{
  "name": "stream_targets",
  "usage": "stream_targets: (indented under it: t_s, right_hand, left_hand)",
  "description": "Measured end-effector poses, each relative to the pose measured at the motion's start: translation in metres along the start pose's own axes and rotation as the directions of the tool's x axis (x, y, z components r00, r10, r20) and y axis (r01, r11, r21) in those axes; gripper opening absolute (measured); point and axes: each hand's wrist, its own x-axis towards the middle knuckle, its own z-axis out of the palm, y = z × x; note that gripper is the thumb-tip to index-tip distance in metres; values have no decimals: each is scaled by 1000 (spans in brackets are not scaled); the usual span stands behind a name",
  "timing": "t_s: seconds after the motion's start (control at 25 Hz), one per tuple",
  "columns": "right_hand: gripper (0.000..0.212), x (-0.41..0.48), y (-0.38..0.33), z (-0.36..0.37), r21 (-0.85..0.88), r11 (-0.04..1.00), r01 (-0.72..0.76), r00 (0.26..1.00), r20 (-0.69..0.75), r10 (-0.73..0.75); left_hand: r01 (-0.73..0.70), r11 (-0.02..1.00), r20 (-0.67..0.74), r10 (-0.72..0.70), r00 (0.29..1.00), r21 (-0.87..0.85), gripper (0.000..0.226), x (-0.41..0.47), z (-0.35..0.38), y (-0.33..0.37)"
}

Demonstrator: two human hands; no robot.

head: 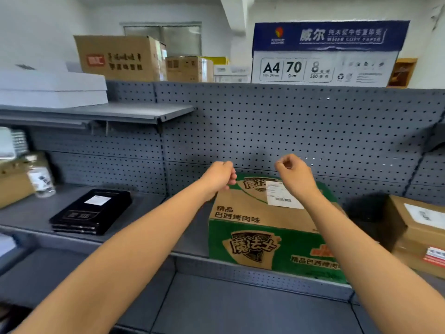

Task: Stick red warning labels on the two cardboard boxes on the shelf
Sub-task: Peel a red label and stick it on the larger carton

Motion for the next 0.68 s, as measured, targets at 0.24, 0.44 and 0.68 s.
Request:
stream_targets:
  t_s: [0.24, 0.44, 0.68]
  right_hand:
    - [14, -18, -51, 116, -15, 995, 102, 967, 238, -95]
    - [12, -29, -60, 166, -99, 986, 136, 942, 321, -97]
    - [18, -9, -13, 106, -293, 953, 77, 989, 142, -37]
  left_hand:
    - [143, 990, -67, -144, 987, -23, 17, -31, -114, -65]
    - [178, 983, -45, -180, 983, -43, 17, -36, -139, -100]
    - [175, 983, 49, -172, 984, -48, 25, -13, -100, -93]
